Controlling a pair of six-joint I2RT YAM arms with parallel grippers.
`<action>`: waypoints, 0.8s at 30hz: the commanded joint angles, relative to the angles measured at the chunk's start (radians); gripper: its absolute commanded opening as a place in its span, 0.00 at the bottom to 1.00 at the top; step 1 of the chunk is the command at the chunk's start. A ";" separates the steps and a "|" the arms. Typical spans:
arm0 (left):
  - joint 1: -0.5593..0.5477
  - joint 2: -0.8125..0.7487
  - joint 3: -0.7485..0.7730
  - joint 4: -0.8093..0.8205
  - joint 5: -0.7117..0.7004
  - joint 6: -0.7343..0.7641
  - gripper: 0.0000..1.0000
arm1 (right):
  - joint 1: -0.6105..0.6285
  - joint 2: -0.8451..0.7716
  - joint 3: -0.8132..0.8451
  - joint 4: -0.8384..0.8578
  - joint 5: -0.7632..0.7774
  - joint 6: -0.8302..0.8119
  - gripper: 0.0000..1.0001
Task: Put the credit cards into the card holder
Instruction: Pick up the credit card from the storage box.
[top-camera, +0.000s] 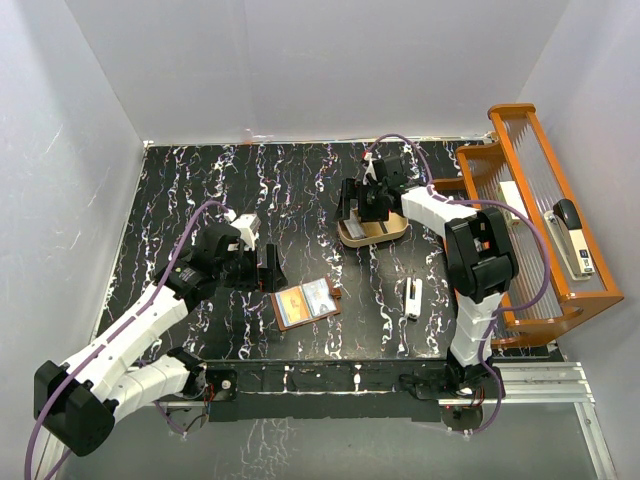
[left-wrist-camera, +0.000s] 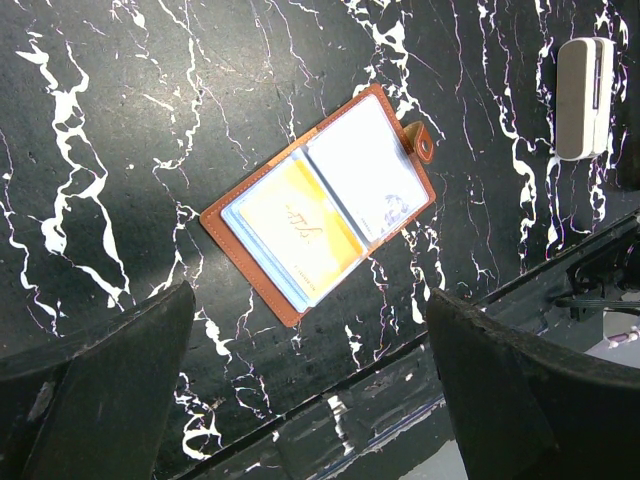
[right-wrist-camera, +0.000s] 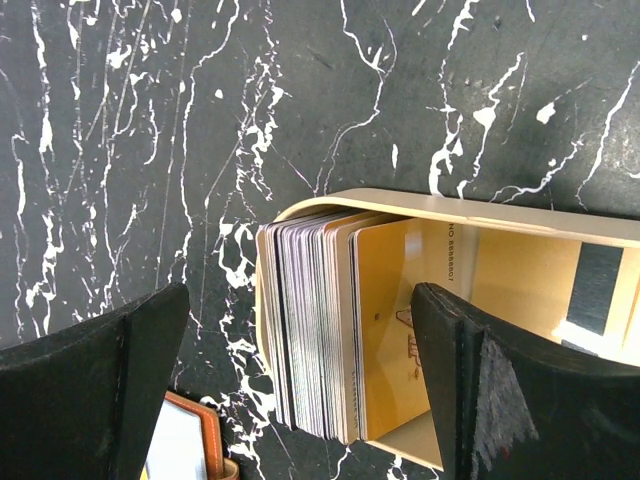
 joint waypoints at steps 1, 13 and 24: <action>-0.003 -0.028 0.014 -0.017 -0.012 0.011 0.99 | -0.003 -0.015 0.021 0.050 -0.069 -0.013 0.91; -0.001 -0.033 0.012 -0.018 -0.018 0.012 0.99 | -0.003 -0.072 -0.015 0.072 -0.098 -0.005 0.74; -0.002 -0.031 0.013 -0.020 -0.020 0.011 0.99 | -0.003 -0.090 -0.016 0.073 -0.073 0.004 0.64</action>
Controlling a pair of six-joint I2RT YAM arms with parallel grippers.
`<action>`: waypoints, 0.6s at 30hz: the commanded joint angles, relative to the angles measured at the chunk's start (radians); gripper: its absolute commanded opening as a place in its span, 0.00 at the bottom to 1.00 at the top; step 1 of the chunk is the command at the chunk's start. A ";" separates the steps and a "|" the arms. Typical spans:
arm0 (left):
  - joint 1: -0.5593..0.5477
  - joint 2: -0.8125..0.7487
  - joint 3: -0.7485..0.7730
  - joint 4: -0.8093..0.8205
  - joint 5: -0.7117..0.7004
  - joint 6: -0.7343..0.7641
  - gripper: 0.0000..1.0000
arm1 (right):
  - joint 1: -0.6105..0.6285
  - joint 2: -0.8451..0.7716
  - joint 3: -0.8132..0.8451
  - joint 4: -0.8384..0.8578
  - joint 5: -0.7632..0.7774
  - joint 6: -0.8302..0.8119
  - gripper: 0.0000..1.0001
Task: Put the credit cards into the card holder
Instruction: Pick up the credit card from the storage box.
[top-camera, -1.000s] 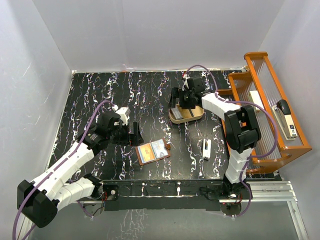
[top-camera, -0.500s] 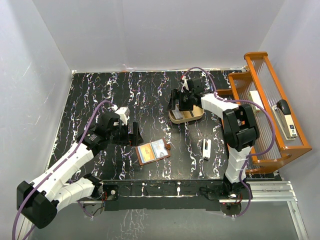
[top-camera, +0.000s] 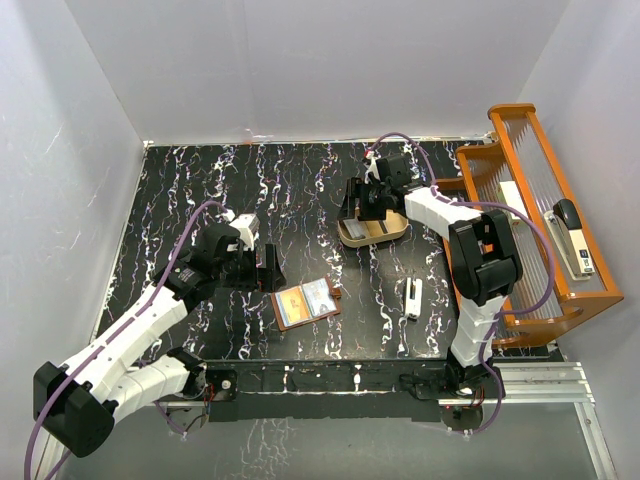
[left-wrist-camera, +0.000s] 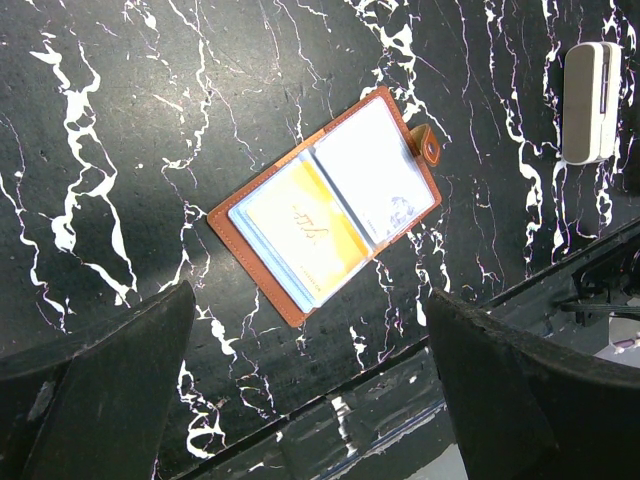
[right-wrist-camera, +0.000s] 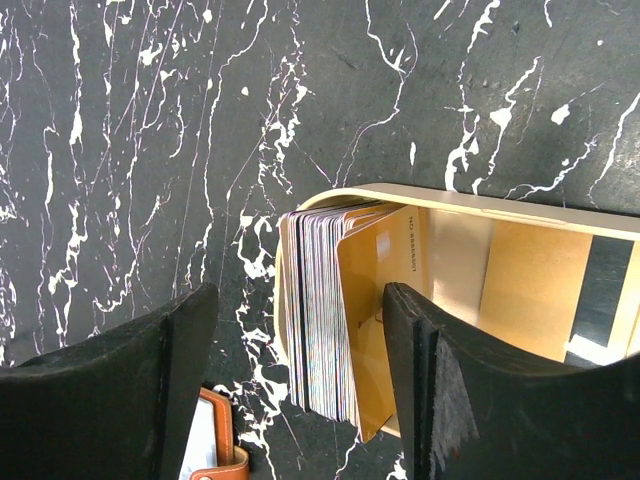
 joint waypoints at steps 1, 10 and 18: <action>-0.002 -0.025 0.012 -0.015 -0.004 0.011 0.99 | 0.006 -0.061 0.003 0.054 -0.016 0.003 0.63; -0.003 -0.025 0.012 -0.013 -0.004 0.011 0.99 | 0.006 -0.061 0.006 0.052 -0.005 0.004 0.51; -0.002 -0.009 0.015 -0.015 0.002 0.013 0.99 | 0.007 -0.052 0.026 0.036 0.010 -0.003 0.30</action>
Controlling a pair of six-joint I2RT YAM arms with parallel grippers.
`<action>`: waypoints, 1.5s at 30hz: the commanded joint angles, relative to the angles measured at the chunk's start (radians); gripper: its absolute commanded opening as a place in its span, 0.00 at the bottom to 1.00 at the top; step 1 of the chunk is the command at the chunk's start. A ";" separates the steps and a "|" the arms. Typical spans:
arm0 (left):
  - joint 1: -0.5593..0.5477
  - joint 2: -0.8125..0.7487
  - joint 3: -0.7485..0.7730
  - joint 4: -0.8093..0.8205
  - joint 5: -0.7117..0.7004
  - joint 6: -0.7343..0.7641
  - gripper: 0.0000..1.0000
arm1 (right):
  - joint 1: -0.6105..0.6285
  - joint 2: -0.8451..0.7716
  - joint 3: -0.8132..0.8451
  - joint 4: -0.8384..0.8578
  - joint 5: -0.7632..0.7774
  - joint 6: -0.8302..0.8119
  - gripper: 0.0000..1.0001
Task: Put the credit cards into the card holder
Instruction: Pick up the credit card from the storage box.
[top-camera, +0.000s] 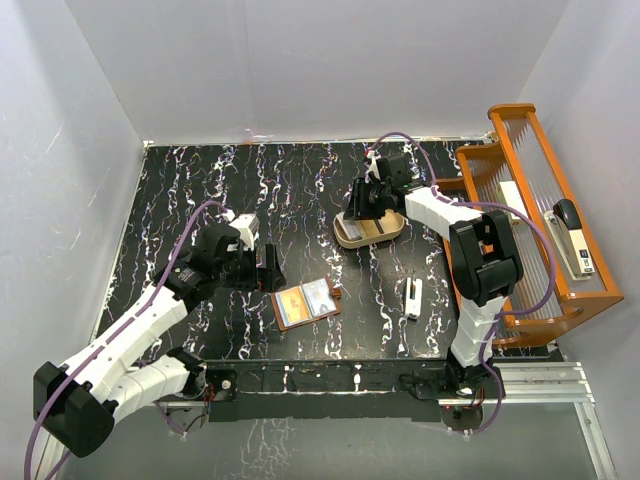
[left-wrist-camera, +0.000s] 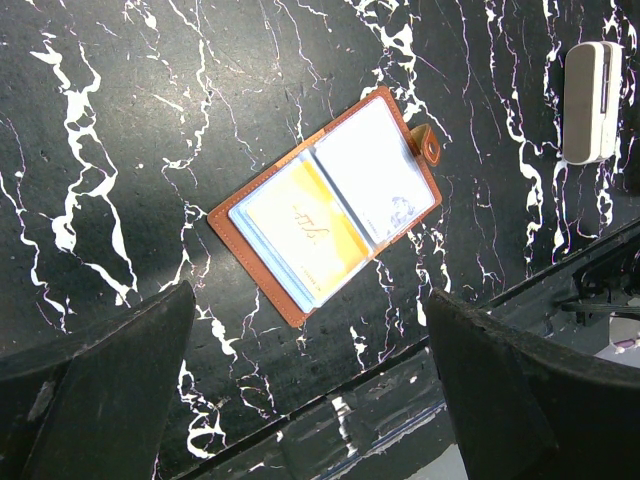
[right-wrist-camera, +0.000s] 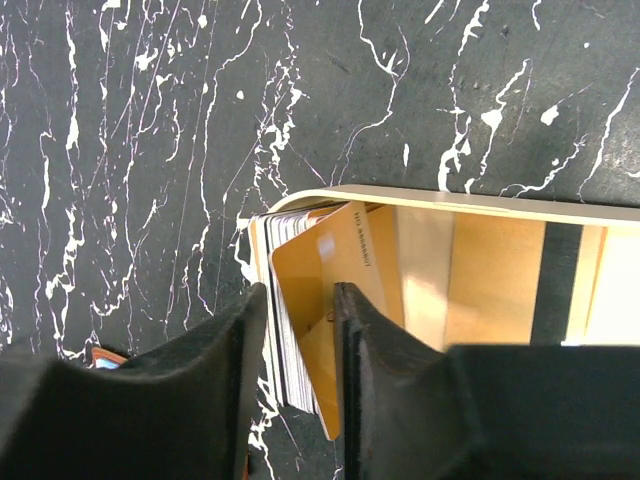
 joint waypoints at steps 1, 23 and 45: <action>-0.001 -0.010 0.016 -0.014 0.003 0.012 0.99 | 0.007 -0.045 0.028 0.036 -0.002 -0.006 0.26; -0.001 -0.024 -0.011 0.033 0.022 -0.030 0.98 | 0.008 -0.155 0.043 -0.104 0.175 -0.071 0.00; -0.002 -0.175 -0.143 0.498 0.275 -0.576 0.64 | 0.089 -0.744 -0.363 0.134 -0.219 0.210 0.00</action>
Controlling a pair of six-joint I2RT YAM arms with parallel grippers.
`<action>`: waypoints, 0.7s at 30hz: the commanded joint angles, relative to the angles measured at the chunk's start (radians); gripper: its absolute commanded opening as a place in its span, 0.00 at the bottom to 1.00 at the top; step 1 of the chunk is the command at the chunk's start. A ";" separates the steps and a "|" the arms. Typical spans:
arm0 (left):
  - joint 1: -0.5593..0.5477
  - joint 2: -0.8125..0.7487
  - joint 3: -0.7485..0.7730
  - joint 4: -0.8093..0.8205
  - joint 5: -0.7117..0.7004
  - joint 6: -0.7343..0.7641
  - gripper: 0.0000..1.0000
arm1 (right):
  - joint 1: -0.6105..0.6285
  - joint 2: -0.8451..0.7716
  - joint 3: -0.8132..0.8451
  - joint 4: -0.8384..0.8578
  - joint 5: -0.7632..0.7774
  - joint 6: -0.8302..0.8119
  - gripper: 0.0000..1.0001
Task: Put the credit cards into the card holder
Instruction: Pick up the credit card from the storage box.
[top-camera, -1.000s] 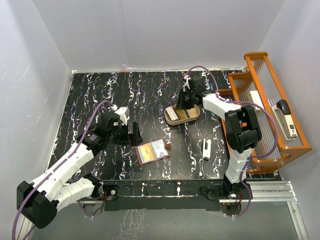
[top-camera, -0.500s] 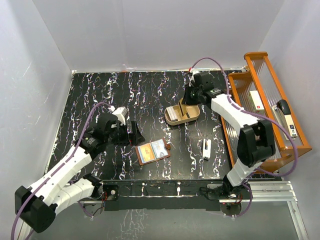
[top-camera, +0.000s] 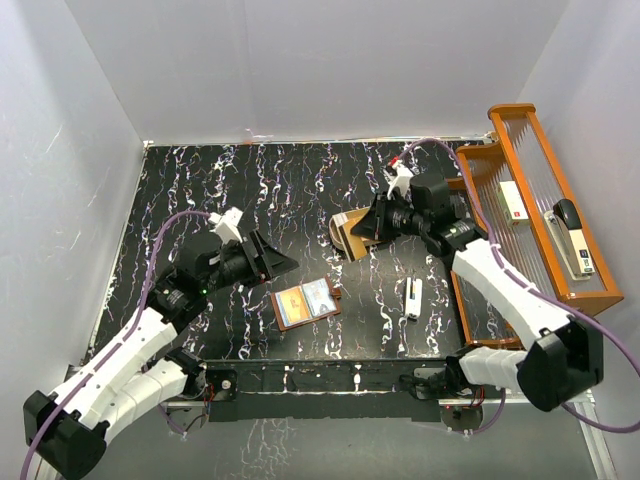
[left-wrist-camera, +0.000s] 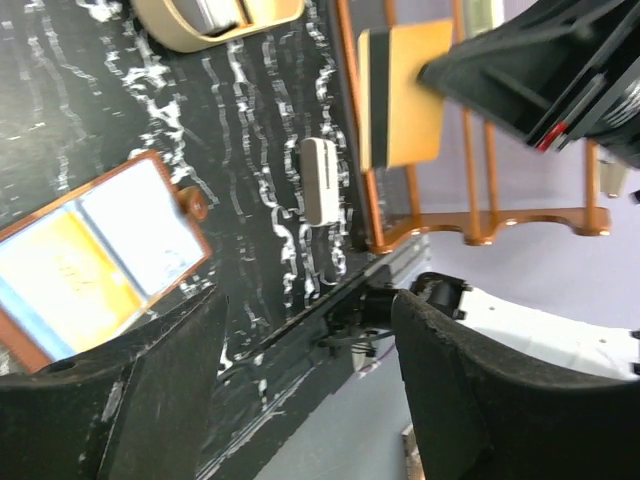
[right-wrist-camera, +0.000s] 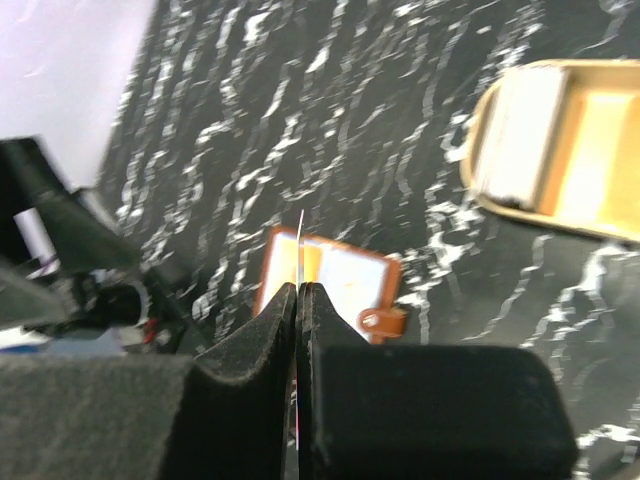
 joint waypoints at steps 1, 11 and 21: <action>-0.003 -0.005 -0.040 0.235 0.127 -0.143 0.61 | 0.023 -0.125 -0.101 0.251 -0.187 0.181 0.00; -0.003 0.078 -0.017 0.463 0.268 -0.224 0.48 | 0.144 -0.246 -0.342 0.717 -0.197 0.635 0.00; -0.003 0.038 -0.034 0.444 0.233 -0.240 0.04 | 0.214 -0.212 -0.337 0.777 -0.161 0.669 0.00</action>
